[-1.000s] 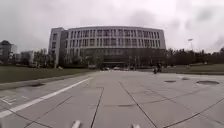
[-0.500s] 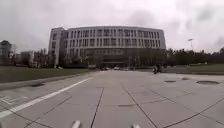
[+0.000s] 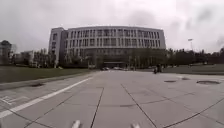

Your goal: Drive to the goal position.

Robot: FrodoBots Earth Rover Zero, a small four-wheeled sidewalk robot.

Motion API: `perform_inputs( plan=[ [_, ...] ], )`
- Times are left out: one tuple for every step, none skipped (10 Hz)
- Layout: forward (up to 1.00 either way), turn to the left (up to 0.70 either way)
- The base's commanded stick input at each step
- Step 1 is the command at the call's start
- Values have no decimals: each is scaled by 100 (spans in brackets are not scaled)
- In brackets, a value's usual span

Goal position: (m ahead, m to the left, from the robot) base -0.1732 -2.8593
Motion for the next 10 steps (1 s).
perform_inputs(
  plan=[
    [9, 0],
    [8, 0],
    [9, 0],
    [8, 0],
    [9, 0],
    [9, 0],
    [9, 0],
    [8, 0],
    [9, 0],
    [9, 0]
  ],
)
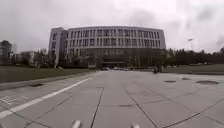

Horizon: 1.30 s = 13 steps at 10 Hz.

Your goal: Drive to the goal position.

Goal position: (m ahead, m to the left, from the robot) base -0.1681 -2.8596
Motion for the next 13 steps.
perform_inputs(
  plan=[
    [9, 0],
    [9, 0],
    [9, 0],
    [9, 0],
    [9, 0],
    [9, 0],
    [9, 0],
    [8, 0],
    [8, 0],
    [9, 0],
    [8, 0],
    [9, 0],
    [9, 0]
  ],
)
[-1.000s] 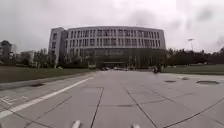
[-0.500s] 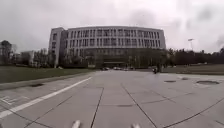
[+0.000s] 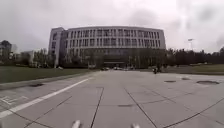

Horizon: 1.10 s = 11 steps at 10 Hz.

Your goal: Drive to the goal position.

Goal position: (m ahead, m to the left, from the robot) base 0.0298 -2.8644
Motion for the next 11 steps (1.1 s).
perform_inputs(
  plan=[
    [9, 0],
    [9, 0],
    [9, 0],
    [9, 0],
    [9, 0],
    [9, 0],
    [9, 0],
    [9, 0],
    [9, 0],
    [9, 0],
    [9, 0]
  ],
)
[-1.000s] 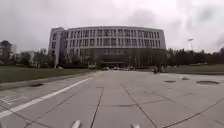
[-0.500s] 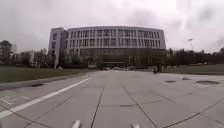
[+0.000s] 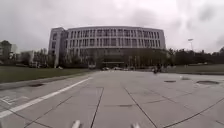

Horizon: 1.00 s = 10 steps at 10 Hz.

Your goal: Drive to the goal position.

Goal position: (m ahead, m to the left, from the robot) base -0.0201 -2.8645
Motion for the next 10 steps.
perform_inputs(
  plan=[
    [9, 0],
    [9, 0],
    [9, 0],
    [9, 0],
    [9, 0],
    [9, 0],
    [9, 0],
    [9, 0],
    [9, 0],
    [9, 0]
  ],
)
